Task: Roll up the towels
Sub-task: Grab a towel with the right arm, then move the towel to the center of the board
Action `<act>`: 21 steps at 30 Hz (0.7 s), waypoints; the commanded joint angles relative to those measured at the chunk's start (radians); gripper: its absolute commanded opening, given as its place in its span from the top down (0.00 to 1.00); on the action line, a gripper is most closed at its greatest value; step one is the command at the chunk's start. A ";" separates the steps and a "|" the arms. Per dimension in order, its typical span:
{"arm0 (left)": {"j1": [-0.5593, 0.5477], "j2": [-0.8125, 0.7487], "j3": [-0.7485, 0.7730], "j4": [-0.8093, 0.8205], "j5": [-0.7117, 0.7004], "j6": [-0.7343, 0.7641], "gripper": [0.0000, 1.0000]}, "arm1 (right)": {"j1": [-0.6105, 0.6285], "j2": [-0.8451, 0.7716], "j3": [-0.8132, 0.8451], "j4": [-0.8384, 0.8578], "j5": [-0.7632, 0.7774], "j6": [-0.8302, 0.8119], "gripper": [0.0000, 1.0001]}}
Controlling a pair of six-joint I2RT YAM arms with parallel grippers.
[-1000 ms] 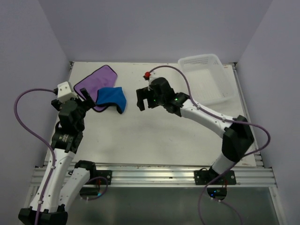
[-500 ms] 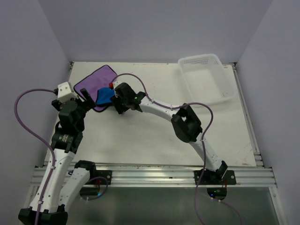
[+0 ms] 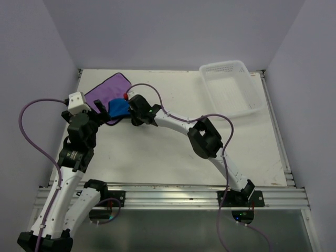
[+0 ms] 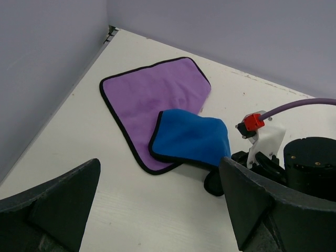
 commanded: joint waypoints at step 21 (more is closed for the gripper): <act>-0.002 -0.031 0.014 0.028 -0.039 0.002 0.00 | -0.001 -0.960 -0.580 -0.246 -0.383 0.011 1.00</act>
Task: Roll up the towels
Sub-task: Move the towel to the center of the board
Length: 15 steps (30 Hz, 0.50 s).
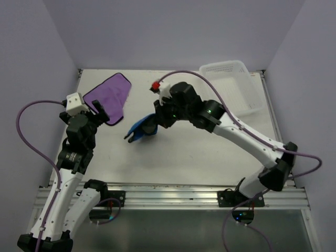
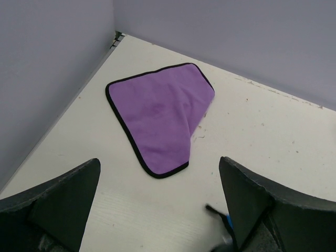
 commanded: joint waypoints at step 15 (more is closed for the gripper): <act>-0.005 0.090 0.008 0.077 0.286 -0.043 0.00 | -0.026 -0.558 -0.952 0.109 0.216 0.214 0.88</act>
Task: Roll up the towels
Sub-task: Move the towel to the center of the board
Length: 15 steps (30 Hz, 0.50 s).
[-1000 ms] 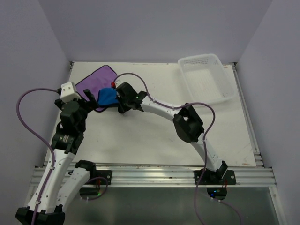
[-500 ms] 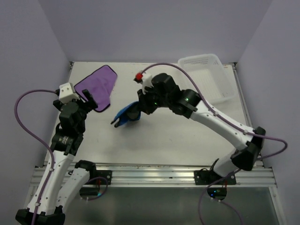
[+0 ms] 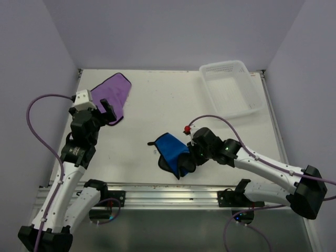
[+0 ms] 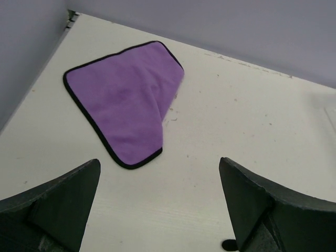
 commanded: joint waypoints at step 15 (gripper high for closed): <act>-0.005 0.246 -0.017 0.071 0.461 0.005 0.03 | -0.007 -0.229 0.156 -0.210 0.376 0.187 0.30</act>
